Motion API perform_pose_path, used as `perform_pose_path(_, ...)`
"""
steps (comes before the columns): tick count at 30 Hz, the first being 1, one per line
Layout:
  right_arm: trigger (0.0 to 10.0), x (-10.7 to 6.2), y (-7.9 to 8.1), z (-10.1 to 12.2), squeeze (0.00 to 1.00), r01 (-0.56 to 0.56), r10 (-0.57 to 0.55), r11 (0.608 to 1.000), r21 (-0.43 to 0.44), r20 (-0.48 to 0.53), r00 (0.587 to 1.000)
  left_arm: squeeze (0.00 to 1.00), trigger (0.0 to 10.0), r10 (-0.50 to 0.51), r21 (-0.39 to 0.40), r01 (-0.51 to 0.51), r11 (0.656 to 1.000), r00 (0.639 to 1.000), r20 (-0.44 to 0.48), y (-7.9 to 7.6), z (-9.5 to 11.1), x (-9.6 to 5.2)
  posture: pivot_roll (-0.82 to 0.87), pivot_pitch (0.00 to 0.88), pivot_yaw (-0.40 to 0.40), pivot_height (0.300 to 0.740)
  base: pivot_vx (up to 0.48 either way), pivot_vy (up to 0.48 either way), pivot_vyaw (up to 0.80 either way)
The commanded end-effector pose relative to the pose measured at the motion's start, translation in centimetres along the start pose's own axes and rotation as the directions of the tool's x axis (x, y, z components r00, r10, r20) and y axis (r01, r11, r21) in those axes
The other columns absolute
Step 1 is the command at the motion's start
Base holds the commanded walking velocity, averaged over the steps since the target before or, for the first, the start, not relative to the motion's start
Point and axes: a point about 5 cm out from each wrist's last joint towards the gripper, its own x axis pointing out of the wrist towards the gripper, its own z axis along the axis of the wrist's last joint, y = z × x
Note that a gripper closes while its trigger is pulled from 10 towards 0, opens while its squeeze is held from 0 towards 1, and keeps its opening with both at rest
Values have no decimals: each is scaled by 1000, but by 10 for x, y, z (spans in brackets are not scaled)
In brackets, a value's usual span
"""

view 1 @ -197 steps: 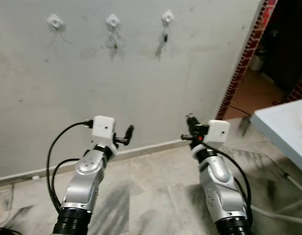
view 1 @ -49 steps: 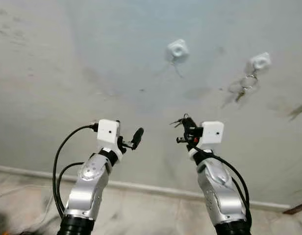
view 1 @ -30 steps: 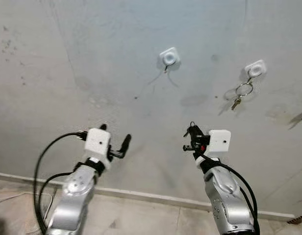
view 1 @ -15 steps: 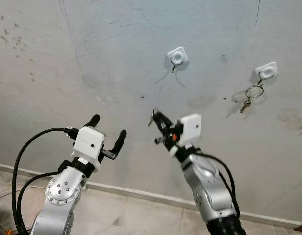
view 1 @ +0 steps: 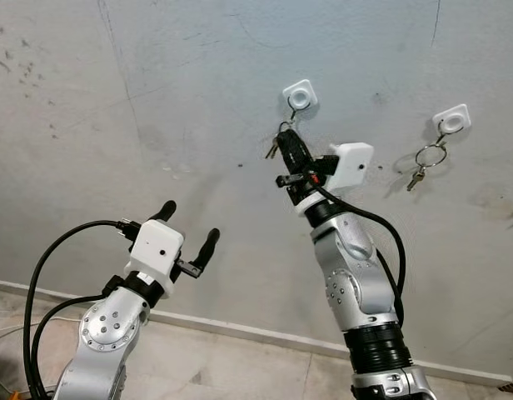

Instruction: Hang keys on a hook

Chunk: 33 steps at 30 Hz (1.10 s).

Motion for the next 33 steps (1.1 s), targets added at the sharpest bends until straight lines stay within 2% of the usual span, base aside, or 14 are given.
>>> perform_pose_path(1,10000,6,-1,6,0,12,-12,1000,2,31,999,0,10000,-42,8,42,999,999,24,-3,7,0,330,0,-34,740,0,0,0)
perform_pose_path(4,10000,6,-4,6,0,25,-25,1000,8,32,999,0,10000,-78,11,77,997,996,48,-7,13,3,328,0,-33,740,0,0,0)
perform_pose_path(11,10000,5,-6,3,0,29,-29,999,24,22,999,0,10000,-92,-7,93,996,990,109,-6,32,16,328,0,-34,740,0,0,0)
perform_pose_path(18,10000,5,-4,-1,0,15,-15,998,58,7,1000,0,10000,-98,-16,101,995,987,127,-5,40,20,326,0,-34,740,0,0,0)
perform_pose_path(29,10000,9,2,-6,0,-26,27,993,113,-11,1000,0,10000,-101,-23,105,994,986,130,-6,42,24,326,0,-34,740,0,0,0)
perform_pose_path(33,10000,13,2,-7,0,-21,22,986,165,-6,1000,0,10000,-106,-24,110,994,986,132,-7,43,24,329,0,-32,740,0,0,0)
